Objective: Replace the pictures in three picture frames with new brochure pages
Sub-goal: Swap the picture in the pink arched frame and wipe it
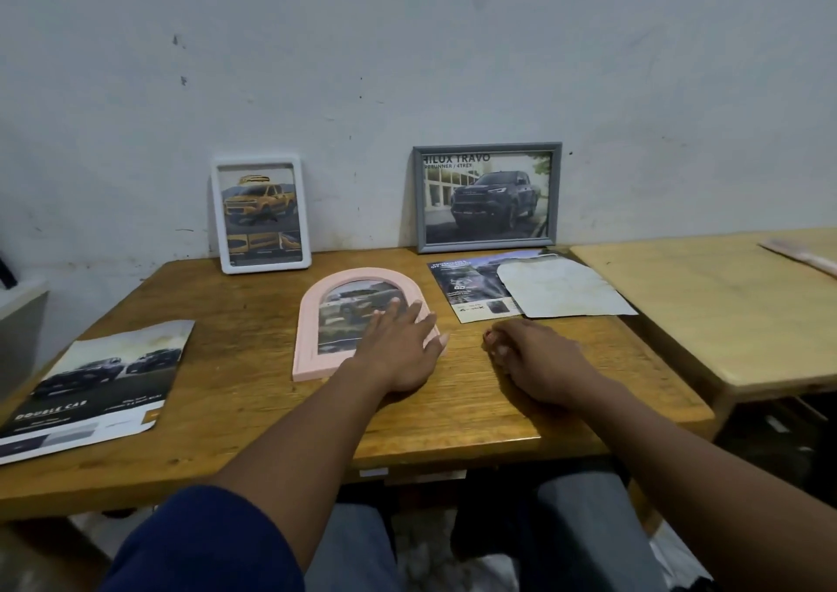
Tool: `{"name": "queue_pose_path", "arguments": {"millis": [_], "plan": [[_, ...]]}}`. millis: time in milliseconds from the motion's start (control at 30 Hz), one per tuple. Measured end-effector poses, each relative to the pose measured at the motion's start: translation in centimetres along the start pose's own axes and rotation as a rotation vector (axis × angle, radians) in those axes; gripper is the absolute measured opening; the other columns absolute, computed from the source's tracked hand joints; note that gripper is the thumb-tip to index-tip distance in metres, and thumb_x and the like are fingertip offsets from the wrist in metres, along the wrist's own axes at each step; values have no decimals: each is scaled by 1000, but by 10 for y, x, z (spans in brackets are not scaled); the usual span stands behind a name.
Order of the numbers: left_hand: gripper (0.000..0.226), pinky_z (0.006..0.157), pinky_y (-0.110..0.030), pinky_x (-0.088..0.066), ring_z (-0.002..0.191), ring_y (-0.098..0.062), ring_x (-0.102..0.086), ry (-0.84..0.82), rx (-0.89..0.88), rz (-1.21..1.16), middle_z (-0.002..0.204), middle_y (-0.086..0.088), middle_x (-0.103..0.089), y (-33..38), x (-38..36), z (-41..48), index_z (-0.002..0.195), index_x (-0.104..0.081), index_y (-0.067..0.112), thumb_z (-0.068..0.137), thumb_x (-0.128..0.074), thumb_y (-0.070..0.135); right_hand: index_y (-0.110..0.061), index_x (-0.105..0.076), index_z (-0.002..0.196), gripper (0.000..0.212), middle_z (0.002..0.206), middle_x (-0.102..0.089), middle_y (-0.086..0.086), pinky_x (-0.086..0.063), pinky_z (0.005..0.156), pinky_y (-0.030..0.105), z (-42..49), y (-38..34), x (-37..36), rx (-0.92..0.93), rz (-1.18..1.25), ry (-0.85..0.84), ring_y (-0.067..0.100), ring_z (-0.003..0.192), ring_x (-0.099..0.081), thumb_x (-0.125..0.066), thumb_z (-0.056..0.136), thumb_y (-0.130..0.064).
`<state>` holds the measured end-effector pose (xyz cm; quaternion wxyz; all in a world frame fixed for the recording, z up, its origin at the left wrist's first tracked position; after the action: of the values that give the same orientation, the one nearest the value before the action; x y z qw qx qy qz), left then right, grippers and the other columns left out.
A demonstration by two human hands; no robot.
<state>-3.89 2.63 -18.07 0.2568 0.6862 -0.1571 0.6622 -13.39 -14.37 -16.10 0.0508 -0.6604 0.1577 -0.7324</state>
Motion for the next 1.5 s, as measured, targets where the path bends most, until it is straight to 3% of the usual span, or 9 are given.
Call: {"name": "queue_pose_path", "arguments": {"millis": [233, 367, 433, 533, 667, 767, 1000, 1233, 1500], "plan": [[52, 125, -49, -8, 156, -24, -9, 175, 81, -216, 168, 1, -21, -57, 41, -1, 157, -33, 29, 108, -30, 45, -22, -62, 111, 20, 107, -65, -1, -53, 65, 27, 47, -51, 34, 56, 286, 58, 14, 84, -61, -52, 99, -10], [55, 125, -46, -10, 156, -24, -9, 213, 269, -223, 168, -2, -19, -130, 52, -4, 159, -27, 22, 108, -35, 40, -21, -61, 115, 22, 93, -58, -8, -60, 63, 35, 93, -107, 41, 150, 346, -7, 17, 81, -61, -58, 96, -8], [55, 124, -46, -8, 156, -23, -6, 193, 316, -227, 169, 1, -16, -154, 51, -6, 159, -26, 23, 108, -37, 38, -18, -62, 118, 32, 96, -57, -10, -61, 70, 37, 117, -139, 33, 219, 332, -46, 17, 86, -60, -65, 90, -4], [54, 124, -48, -7, 156, -24, -4, 150, 313, -173, 169, 0, -15, -173, 40, 0, 160, -24, 25, 108, -33, 38, -21, -60, 124, 40, 118, -64, 0, -55, 88, 40, 146, -176, 4, 313, 224, -42, 24, 105, -60, -69, 86, -10], [55, 124, -45, -6, 156, -23, -5, 179, 310, -164, 169, 0, -16, -179, 25, 0, 161, -20, 21, 109, -25, 36, -26, -57, 131, 38, 132, -63, 5, -47, 99, 44, 158, -194, -51, 388, 127, -141, 29, 119, -57, -50, 95, -33], [55, 125, -43, -6, 156, -22, -5, 186, 288, -124, 169, 0, -16, -178, 22, -1, 161, -20, 19, 109, -24, 33, -26, -46, 147, 48, 153, -46, 1, -33, 112, 43, 154, -186, -73, 466, 32, -121, 22, 139, -42, -39, 101, -38], [54, 125, -40, -5, 156, -17, -3, 122, 184, -74, 169, 4, -12, -170, 24, 5, 162, -19, 23, 109, -25, 32, -21, -43, 149, 53, 154, -44, 3, -28, 118, 44, 164, -179, -75, 589, -122, -111, 23, 145, -35, -33, 99, -35], [54, 125, -41, -3, 156, -15, -8, 104, 227, -57, 169, 4, -14, -169, 22, 5, 161, -20, 21, 109, -24, 35, -12, -25, 155, 64, 162, -29, 7, 0, 122, 56, 159, -153, -66, 388, -315, -80, 23, 154, -6, -26, 101, -46], [54, 124, -41, -2, 155, -15, -10, 127, 241, -91, 168, 4, -16, -170, 22, 5, 161, -23, 21, 109, -22, 36, 4, -13, 155, 74, 163, -15, 24, -5, 124, 48, 127, -163, -79, 129, -154, -106, 36, 152, -9, -30, 101, -44]]}}
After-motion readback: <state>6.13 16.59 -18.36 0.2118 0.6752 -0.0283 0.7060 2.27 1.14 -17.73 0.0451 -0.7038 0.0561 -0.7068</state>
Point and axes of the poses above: each hand's wrist, its own z-axis towards the middle knuckle, its own x-axis out of the back of the hand, y = z × x, the point moved 6 cm from there along z, towards the middle knuckle
